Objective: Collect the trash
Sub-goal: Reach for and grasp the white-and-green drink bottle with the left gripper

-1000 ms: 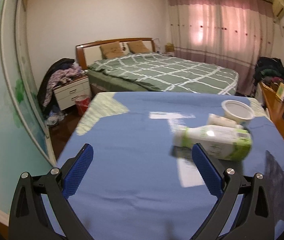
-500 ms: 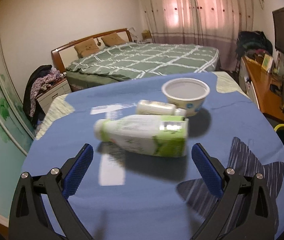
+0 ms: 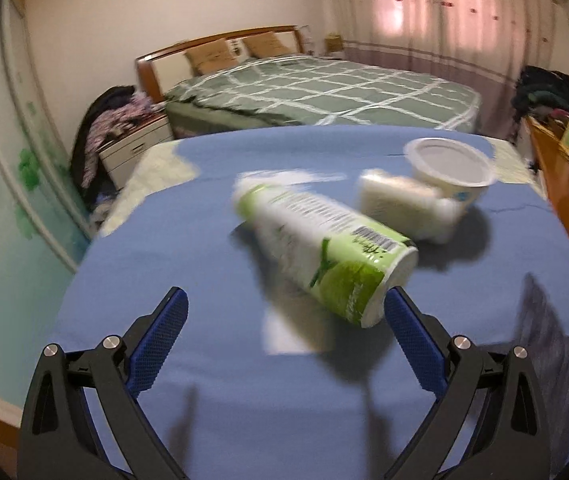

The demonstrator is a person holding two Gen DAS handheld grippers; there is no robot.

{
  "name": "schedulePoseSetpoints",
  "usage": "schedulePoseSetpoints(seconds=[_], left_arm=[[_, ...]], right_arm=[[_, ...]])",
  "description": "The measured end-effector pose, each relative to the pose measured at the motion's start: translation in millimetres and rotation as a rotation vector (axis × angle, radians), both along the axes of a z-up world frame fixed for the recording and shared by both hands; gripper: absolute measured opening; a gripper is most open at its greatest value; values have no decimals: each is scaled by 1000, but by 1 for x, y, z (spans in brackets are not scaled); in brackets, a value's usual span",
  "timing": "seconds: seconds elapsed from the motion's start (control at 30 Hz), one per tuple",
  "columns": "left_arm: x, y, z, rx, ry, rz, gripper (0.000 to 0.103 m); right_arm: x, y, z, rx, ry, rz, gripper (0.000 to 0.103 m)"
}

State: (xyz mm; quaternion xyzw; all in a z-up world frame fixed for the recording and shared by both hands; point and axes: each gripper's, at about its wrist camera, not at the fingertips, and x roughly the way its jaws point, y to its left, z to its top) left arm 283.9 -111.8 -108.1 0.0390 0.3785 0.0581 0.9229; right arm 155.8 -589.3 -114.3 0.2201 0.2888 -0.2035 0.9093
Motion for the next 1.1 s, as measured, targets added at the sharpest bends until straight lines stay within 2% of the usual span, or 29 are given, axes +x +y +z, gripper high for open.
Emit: schedulePoseSetpoints(seconds=[0.1, 0.2, 0.4, 0.53, 0.73, 0.9, 0.97, 1.1], left_arm=[[-4, 41, -4, 3, 4, 91, 97], [-8, 67, -5, -50, 10, 118, 97], [-16, 46, -3, -103, -13, -15, 97], [-4, 28, -7, -111, 1, -21, 97], [21, 27, -14, -105, 42, 46, 78], [32, 26, -26, -123, 79, 38, 68], [37, 29, -29, -133, 77, 27, 53], [32, 29, -22, -104, 40, 7, 53]], right_arm=[[0, 0, 0, -3, 1, -1, 66], [0, 0, 0, -4, 3, -5, 66], [0, -1, -1, -10, 14, -8, 66], [2, -1, -2, -11, 19, 1, 66], [2, 0, -3, -3, 10, 11, 67], [2, 1, -2, -1, 8, 17, 67], [2, 1, -2, -4, 8, 16, 67], [2, 1, -2, -1, 9, 17, 67]])
